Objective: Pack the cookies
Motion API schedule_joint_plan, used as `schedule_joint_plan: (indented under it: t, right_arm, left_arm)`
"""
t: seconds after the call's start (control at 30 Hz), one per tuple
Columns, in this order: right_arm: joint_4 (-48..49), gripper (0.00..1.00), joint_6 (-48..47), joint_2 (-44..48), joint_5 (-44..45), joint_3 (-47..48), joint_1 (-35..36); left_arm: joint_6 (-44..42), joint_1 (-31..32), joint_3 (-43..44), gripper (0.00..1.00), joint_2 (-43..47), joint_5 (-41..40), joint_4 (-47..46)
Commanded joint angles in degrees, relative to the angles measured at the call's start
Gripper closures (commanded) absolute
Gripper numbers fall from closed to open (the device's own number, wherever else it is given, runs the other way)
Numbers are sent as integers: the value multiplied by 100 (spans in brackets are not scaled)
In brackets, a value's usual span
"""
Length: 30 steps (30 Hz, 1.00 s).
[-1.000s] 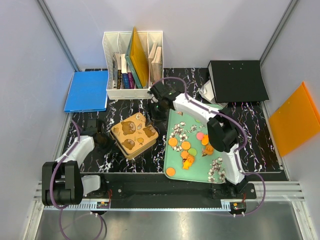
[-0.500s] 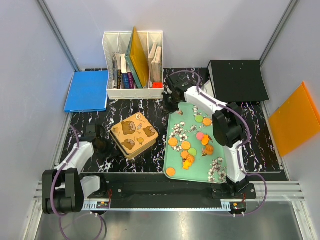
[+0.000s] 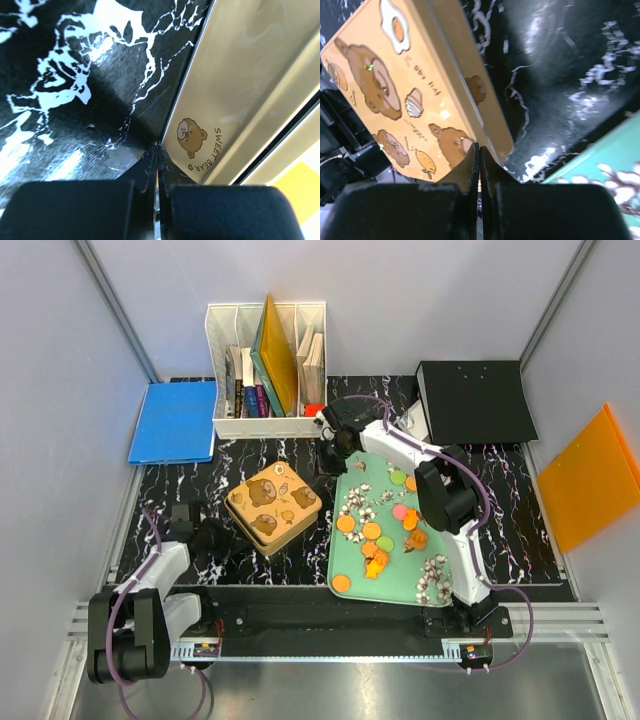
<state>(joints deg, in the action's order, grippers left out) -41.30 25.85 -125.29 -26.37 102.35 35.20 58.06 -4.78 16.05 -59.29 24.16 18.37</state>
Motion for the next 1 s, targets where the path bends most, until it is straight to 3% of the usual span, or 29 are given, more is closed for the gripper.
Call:
schedule_joint_plan:
  t: [0.0,0.37,0.67,0.97]
  right_arm:
    - [201,100,61,-4,-342,5,241]
    - [210,100,61,49,-72,14,286]
    - [649,100,324,620,361,-364,-197]
    - [649,100,307,-47,-140,-321,-356]
  left_arm:
    - [56,-32,-164,100,-65,1,-132]
    - [-23,-76,-164,100,-74,45,-114]
    - [-120,-146,-182,100,5,62,0]
    - [-190,-182,-155,100,14,89,35]
